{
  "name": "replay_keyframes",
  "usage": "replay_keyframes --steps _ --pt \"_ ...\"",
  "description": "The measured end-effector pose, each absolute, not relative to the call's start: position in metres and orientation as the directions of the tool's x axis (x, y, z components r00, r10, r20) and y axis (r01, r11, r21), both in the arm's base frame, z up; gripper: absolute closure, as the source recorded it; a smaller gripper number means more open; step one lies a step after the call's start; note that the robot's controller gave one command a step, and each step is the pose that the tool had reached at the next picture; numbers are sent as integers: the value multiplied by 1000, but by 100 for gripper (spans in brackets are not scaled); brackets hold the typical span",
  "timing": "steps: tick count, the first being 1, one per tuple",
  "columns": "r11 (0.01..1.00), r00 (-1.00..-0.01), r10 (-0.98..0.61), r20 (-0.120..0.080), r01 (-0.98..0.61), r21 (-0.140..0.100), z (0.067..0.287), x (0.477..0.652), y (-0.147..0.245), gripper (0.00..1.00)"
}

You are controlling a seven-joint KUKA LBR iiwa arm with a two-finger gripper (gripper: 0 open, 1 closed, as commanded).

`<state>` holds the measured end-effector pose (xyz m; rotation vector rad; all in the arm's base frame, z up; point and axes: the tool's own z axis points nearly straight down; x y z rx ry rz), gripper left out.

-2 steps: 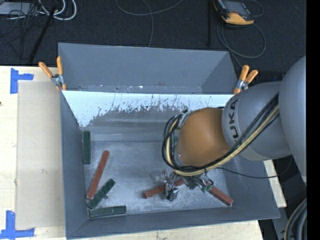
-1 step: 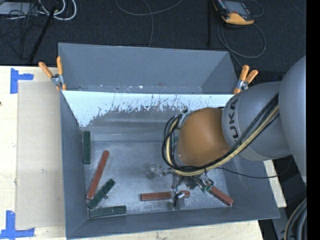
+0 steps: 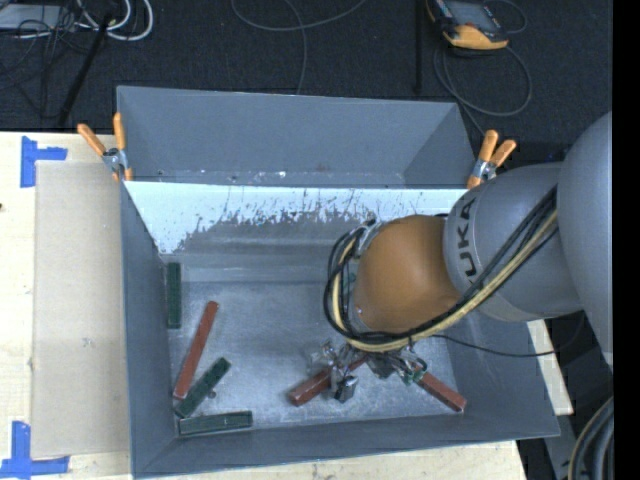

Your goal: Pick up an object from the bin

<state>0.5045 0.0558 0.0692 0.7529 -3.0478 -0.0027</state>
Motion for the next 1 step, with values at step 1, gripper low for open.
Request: replay_keyframes --steps 1 --pt "881 -881 -473 5 -473 1 82 481 23 100"
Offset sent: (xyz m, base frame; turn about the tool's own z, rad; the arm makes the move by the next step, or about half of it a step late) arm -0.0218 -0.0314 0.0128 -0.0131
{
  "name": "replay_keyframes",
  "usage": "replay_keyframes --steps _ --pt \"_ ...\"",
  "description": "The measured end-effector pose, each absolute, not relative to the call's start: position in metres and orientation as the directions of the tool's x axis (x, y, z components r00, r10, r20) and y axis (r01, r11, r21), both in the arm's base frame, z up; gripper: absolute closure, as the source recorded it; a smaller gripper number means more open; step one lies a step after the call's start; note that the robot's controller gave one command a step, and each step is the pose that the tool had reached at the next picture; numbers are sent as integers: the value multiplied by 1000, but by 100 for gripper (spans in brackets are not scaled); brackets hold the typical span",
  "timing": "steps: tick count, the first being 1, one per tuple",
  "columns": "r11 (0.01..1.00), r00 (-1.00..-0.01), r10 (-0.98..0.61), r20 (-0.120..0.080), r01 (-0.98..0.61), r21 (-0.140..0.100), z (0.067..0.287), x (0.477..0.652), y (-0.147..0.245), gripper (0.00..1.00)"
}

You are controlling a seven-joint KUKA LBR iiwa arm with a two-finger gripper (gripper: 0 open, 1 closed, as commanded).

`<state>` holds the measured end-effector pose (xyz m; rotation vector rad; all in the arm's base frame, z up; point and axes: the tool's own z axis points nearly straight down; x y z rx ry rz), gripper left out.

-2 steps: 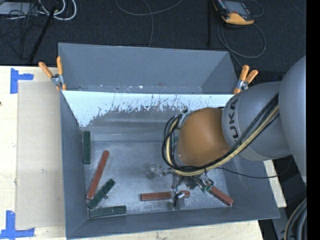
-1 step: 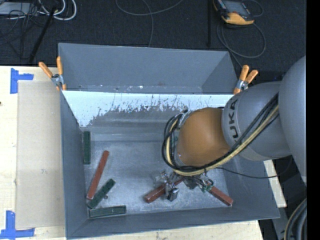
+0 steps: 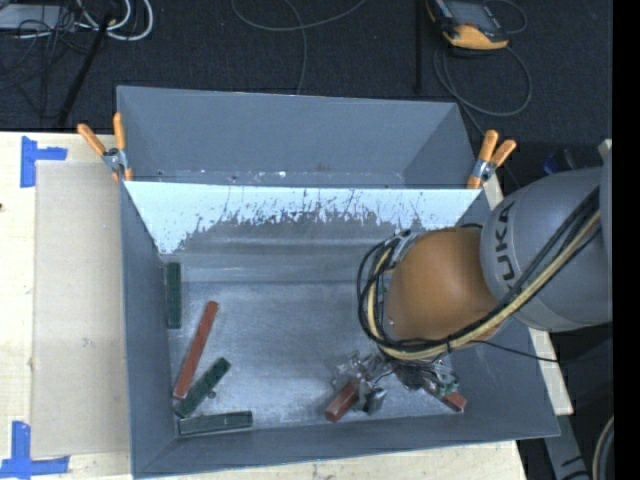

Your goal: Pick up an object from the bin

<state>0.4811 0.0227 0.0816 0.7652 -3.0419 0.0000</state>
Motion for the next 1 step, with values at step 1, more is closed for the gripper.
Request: replay_keyframes --steps 1 --pt "881 -881 -474 -6 -474 -1 82 484 25 0"
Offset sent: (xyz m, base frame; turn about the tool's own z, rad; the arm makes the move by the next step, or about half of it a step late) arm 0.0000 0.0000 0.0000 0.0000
